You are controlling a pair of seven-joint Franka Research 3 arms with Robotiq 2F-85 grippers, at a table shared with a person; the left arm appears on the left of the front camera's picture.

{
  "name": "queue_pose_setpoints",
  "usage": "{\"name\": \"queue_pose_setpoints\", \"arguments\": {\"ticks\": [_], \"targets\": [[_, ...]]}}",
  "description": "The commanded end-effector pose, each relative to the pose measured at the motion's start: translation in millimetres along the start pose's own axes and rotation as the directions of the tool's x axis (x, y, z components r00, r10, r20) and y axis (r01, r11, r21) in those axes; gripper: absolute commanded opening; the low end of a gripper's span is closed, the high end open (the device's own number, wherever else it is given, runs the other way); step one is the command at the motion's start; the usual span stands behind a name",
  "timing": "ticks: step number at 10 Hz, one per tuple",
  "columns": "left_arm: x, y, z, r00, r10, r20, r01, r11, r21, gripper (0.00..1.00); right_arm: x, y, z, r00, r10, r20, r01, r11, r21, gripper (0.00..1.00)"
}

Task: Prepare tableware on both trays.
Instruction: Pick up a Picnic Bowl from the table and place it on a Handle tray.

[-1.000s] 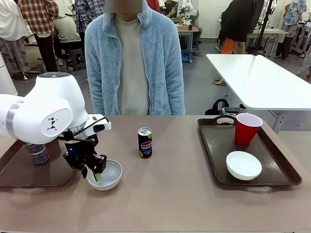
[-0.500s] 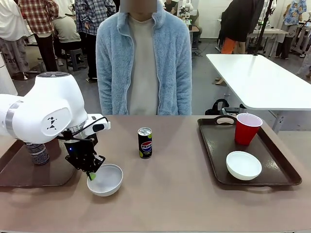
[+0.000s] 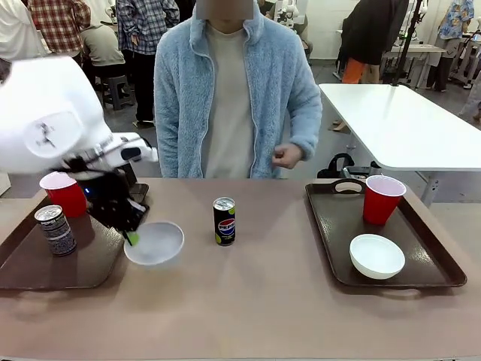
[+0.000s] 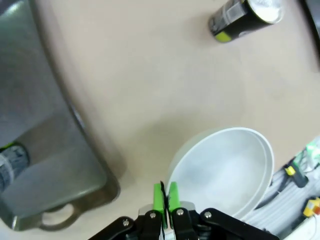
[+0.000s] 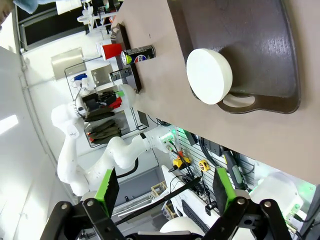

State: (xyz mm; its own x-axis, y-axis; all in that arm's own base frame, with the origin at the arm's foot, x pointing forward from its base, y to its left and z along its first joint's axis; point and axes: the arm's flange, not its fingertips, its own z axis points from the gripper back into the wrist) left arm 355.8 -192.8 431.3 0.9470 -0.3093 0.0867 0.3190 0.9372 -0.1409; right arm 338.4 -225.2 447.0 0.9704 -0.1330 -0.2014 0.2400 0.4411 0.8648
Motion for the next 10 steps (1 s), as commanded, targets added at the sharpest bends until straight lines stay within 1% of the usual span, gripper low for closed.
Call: {"name": "queue_pose_setpoints", "arguments": {"ticks": [1, 3, 5, 8, 10], "targets": [[-9, 17, 14, 1.000, -0.009, -0.002, 0.009, 1.000, -0.015, 0.00, -3, 1, -1, 1.000, 0.004, 0.001, -0.004, 1.000, 0.006, 0.99], [-15, 44, 19, 1.000, -0.006, -0.011, 0.006, 1.000, -0.002, 0.00, -3, 1, -1, 1.000, 0.004, 0.001, -0.004, 1.000, 0.006, 0.99], [-28, 78, 24, 0.999, 0.048, -0.014, -0.048, 0.999, -0.001, 0.00, -3, 1, -1, 1.000, 0.004, 0.001, -0.004, 1.000, 0.006, 0.99], [-48, 114, 32, 0.995, 0.103, 0.005, -0.103, 0.993, 0.051, 0.00, -3, 1, -1, 1.000, 0.004, 0.001, -0.004, 1.000, 0.006, 0.99], [-53, 127, 29, 0.992, 0.119, 0.043, -0.124, 0.985, 0.118, 0.00, -3, 1, -1, 1.000, 0.004, 0.001, -0.004, 1.000, 0.006, 0.99]]}}
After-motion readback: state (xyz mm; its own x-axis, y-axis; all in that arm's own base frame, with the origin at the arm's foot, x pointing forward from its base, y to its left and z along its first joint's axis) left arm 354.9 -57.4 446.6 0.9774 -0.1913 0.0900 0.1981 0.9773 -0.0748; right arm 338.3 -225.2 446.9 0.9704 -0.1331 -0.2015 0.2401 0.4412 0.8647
